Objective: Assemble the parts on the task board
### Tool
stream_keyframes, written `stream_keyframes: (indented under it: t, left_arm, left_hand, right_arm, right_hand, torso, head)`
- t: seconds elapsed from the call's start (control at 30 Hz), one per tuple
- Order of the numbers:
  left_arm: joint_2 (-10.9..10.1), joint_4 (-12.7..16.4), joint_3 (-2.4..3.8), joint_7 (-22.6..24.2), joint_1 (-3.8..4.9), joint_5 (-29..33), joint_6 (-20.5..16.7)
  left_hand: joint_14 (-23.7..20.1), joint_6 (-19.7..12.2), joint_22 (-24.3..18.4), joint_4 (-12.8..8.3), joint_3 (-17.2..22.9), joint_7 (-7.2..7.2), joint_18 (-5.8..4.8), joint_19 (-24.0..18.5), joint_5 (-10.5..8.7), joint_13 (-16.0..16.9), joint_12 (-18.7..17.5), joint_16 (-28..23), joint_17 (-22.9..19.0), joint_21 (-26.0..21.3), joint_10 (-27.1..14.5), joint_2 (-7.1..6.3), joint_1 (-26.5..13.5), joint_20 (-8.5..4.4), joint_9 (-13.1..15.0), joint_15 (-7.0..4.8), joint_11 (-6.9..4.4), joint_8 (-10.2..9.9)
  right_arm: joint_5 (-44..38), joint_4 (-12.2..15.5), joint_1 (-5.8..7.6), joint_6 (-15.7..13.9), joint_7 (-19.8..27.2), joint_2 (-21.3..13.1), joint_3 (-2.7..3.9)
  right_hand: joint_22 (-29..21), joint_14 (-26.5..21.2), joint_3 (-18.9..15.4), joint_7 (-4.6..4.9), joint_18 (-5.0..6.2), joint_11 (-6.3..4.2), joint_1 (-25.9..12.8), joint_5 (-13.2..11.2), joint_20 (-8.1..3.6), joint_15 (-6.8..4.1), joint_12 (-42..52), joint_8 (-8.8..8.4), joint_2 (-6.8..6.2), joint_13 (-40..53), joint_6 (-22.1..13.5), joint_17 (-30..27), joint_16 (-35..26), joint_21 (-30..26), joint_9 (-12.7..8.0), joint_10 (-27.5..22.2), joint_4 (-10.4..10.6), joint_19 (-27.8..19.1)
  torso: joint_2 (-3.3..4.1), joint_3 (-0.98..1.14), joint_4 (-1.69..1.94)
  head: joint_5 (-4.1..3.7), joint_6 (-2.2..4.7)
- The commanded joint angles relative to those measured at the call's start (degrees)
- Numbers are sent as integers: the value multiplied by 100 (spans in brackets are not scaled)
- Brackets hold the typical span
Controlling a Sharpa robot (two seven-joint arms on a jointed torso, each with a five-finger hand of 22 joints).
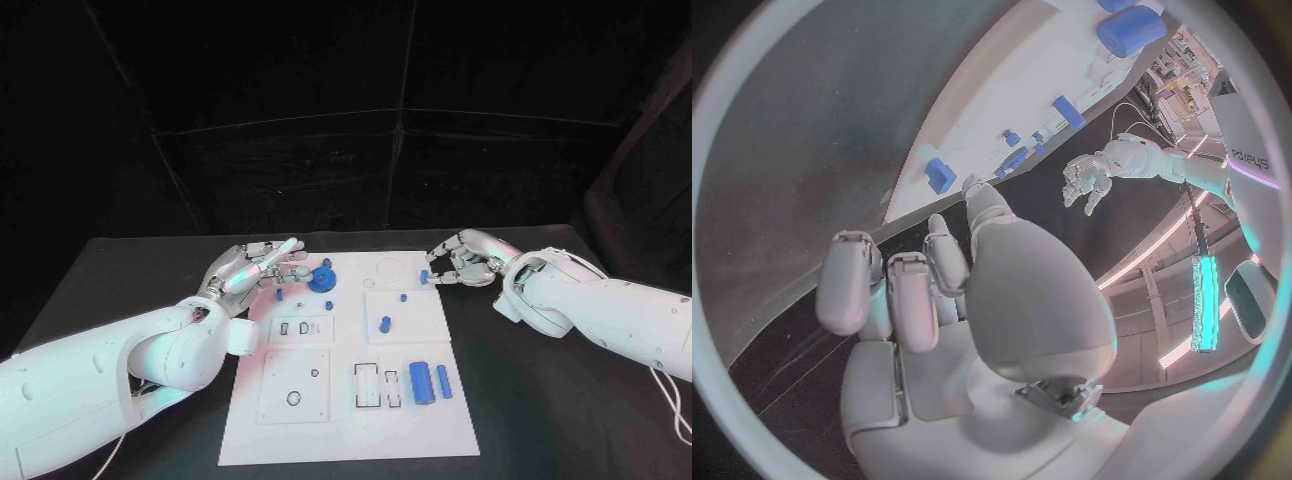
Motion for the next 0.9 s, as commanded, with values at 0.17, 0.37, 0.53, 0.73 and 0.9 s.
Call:
stream_keyframes:
  t: [0.17, 0.37, 0.53, 0.73, 0.9]
  left_arm:
    - [8, -6, 5, 37, 4, -28, 99]
    - [5, -8, 5, 35, 3, -28, 103]
    - [0, -11, 5, 33, 3, -28, 103]
    - [-4, -15, 5, 32, 3, -28, 102]
    - [-5, -21, 5, 31, 3, -28, 102]
  left_hand:
    - [4, -12, -9, -42, 8, 33, 77, 29, 28, 1, 5, -30, 5, -19, 15, 64, 0, 28, 7, 0, -12, -6]
    - [4, -12, -9, -42, 8, 33, 77, 29, 28, 1, 5, -30, 5, -19, 15, 64, 0, 28, 7, 0, -12, -6]
    - [4, -12, -9, -42, 8, 33, 77, 29, 28, 1, 5, -30, 5, -19, 15, 64, 0, 28, 7, 0, -12, -6]
    - [7, -10, -11, -47, 8, 31, 77, 33, 29, 2, 9, -31, 9, -19, 18, 67, 3, 27, 7, -1, -14, -4]
    - [7, -10, -11, -47, 8, 31, 77, 33, 29, 2, 9, -31, 9, -19, 18, 67, 3, 27, 7, -1, -14, -4]
  right_arm:
    - [30, -189, -7, 174, 116, 152, 4]
    - [-28, -321, -87, 216, 118, 271, 5]
    - [-51, -383, -124, 250, 122, 330, 5]
    - [-69, -432, -141, 269, 132, 361, 5]
    - [-73, -455, -147, 250, 153, 379, 5]
  right_hand:
    - [-3, 379, -5, 14, -46, -9, 93, -78, 19, -22, -20, -40, 40, -7, -54, 468, -23, -17, -10, -29, -51, -36]
    - [8, 384, -2, 14, -48, -10, 134, -116, 20, -22, -3, -31, 75, 9, -42, 489, -16, -12, -6, -17, -82, -30]
    - [12, 386, 6, 13, -49, -12, 173, -133, 19, -23, 17, -16, 105, 27, -13, 496, -14, -11, 1, -3, -112, -28]
    - [20, 391, 23, 7, -50, -17, 217, -172, 17, -26, 53, 24, 158, 59, 70, 516, -7, -8, 15, 21, -152, -22]
    - [43, 396, 65, -7, -54, -31, 250, -282, 9, -37, 90, 82, 246, 92, 206, 541, 1, 3, 34, 47, -187, -9]
  torso:
    - [0, -4, -3]
    - [-4, -6, 4]
    - [-2, -2, 3]
    - [-7, 4, -7]
    - [-8, 9, -10]
  head:
    - [-11, -12]
    - [-9, -30]
    - [2, -53]
    - [7, -56]
    - [3, -65]
